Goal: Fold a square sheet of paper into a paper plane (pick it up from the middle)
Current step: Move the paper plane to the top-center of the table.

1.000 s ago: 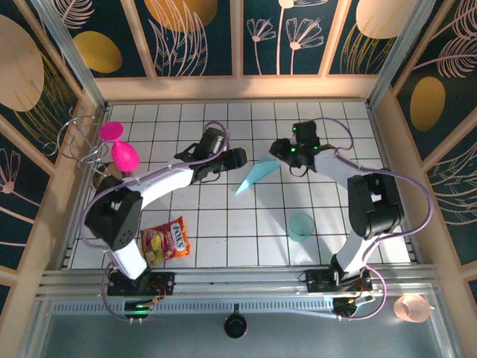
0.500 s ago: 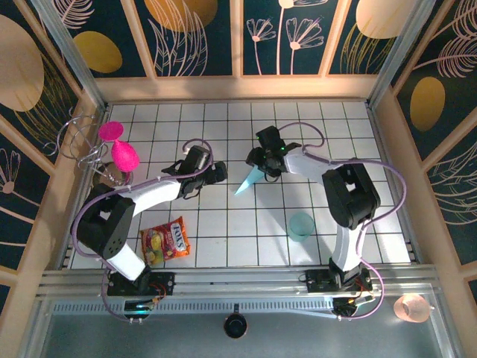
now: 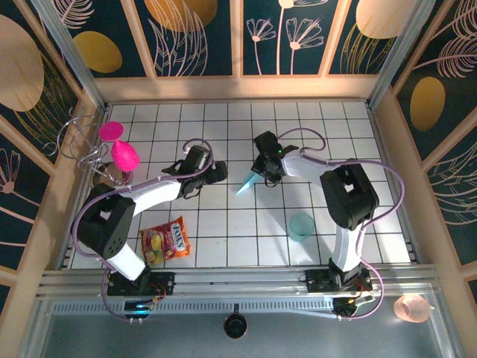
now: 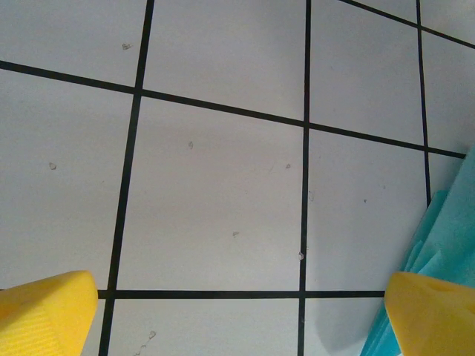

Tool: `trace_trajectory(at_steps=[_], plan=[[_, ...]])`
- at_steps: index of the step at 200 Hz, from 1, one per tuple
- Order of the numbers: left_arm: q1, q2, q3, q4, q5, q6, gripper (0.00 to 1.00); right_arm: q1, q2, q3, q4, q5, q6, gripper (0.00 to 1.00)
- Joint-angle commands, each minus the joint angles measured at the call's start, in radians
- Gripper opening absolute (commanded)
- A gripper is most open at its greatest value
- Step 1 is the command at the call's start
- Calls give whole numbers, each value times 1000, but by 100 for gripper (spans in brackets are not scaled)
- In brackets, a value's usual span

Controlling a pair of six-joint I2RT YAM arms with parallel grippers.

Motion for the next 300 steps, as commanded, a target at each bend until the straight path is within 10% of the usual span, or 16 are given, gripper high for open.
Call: trace_trajectory(at_steps=[1,186,243,300], plan=[[4,18,19,13,-1,12,99,9,-36,-17,-20,26,27,46],[21,11,23,0,-10,-19,99,-3,-89,-43,24,-13,-26,0],[88,-104,-83,47,-17,-96,99,-32,-154,-10,253,-331,-354,0],[93,-188,-139,89,-43,-206,96,-113,-89,-107,517,-698,-317,0]])
